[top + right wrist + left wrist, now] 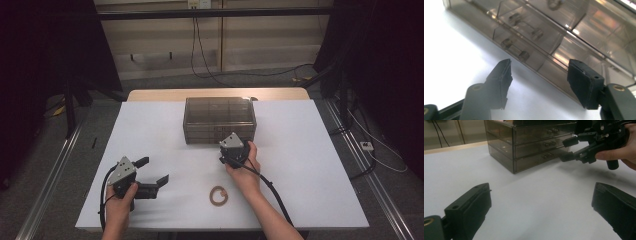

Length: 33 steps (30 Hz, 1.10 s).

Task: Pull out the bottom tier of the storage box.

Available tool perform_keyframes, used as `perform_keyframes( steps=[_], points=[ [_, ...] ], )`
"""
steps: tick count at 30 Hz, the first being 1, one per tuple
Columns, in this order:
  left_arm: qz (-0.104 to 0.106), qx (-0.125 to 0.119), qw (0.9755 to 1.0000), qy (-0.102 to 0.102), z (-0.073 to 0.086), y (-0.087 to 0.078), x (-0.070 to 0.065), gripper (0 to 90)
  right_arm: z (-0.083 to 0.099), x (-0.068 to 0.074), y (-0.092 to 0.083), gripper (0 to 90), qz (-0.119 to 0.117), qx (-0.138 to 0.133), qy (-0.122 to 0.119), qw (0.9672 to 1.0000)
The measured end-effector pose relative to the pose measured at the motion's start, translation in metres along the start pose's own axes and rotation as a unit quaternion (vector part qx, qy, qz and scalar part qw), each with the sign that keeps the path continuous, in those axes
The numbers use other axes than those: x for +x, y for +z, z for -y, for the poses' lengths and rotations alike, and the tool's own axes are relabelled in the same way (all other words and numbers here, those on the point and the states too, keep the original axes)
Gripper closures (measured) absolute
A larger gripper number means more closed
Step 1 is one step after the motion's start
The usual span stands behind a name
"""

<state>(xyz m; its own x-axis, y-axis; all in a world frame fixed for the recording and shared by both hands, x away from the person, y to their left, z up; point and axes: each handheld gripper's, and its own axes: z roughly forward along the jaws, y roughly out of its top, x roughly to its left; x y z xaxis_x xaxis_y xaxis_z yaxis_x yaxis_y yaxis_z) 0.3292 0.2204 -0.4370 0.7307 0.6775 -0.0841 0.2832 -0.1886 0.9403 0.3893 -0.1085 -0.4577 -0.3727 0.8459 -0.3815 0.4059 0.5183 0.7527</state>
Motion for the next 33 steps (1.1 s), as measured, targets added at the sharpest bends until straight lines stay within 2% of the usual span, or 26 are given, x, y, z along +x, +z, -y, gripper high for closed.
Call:
perform_keyframes(
  steps=[3,9,12,14,15,16,17,18,19,22,24,25,26,27,28,31,33],
  points=[
    [0.0,0.0,1.0,0.002,0.0,0.0,0.0,2.7,0.001,0.004,0.0,40.3,0.012,-0.001,-0.056,0.9984],
    [0.0,0.001,1.0,0.002,0.0,0.0,0.0,2.7,0.001,0.007,0.0,45.4,0.022,-0.006,-0.119,0.9927],
    [0.0,0.001,1.0,0.003,0.0,0.0,0.0,2.7,0.002,0.009,0.001,47.5,0.035,0.001,-0.163,0.986],
    [0.0,0.001,1.0,0.003,0.0,0.0,0.0,2.7,0.003,0.011,0.002,49.0,0.039,0.001,-0.183,0.9822],
    [0.0,0.002,1.0,0.002,0.0,0.0,0.0,2.7,0.003,0.01,0.002,49.7,0.042,0.003,-0.21,0.9768],
    [-0.001,0.002,1.0,0.002,0.0,0.0,0.0,2.7,0.004,0.012,0.002,50.6,0.041,0.001,-0.212,0.9764],
    [-0.001,0.002,1.0,0.002,0.0,0.0,0.0,2.7,0.003,0.011,0.002,51.4,0.043,-0.001,-0.223,0.9739],
    [0.0,0.001,1.0,0.001,0.0,0.0,0.0,2.7,0.003,0.013,0.002,51.5,0.043,-0.001,-0.225,0.9734],
    [0.0,0.001,1.0,0.003,0.0,0.0,0.0,2.7,0.003,0.014,0.003,51.9,0.048,-0.004,-0.234,0.9711],
    [-0.001,0.003,1.0,0.004,0.0,-0.001,0.001,2.7,0.003,0.015,0.003,52.8,0.047,-0.005,-0.247,0.9679],
    [-0.001,0.004,1.0,0.002,0.0,0.0,0.001,2.7,0.003,0.015,0.004,53.6,0.048,-0.001,-0.26,0.9644],
    [0.0,0.002,1.0,0.002,0.0,0.0,0.0,2.7,0.003,0.015,0.004,53.8,0.048,-0.001,-0.263,0.9636],
    [0.0,0.002,1.0,0.002,0.0,0.0,0.0,2.7,0.004,0.016,0.005,54.3,0.049,0.0,-0.256,0.9654],
    [0.0,0.002,1.0,0.002,0.0,0.0,0.0,2.7,0.005,0.016,0.005,54.9,0.05,0.001,-0.26,0.9643],
    [0.0,0.002,1.0,0.002,0.0,0.0,0.0,2.7,0.005,0.016,0.006,55.7,0.052,0.002,-0.269,0.9617],
    [-0.001,0.004,1.0,0.003,0.0,0.0,0.001,2.7,0.006,0.017,0.007,57.4,0.051,0.004,-0.268,0.962],
    [-0.001,0.004,1.0,0.003,0.0,0.0,0.001,2.7,0.006,0.017,0.007,59.1,0.048,0.004,-0.278,0.9595]
  ],
)
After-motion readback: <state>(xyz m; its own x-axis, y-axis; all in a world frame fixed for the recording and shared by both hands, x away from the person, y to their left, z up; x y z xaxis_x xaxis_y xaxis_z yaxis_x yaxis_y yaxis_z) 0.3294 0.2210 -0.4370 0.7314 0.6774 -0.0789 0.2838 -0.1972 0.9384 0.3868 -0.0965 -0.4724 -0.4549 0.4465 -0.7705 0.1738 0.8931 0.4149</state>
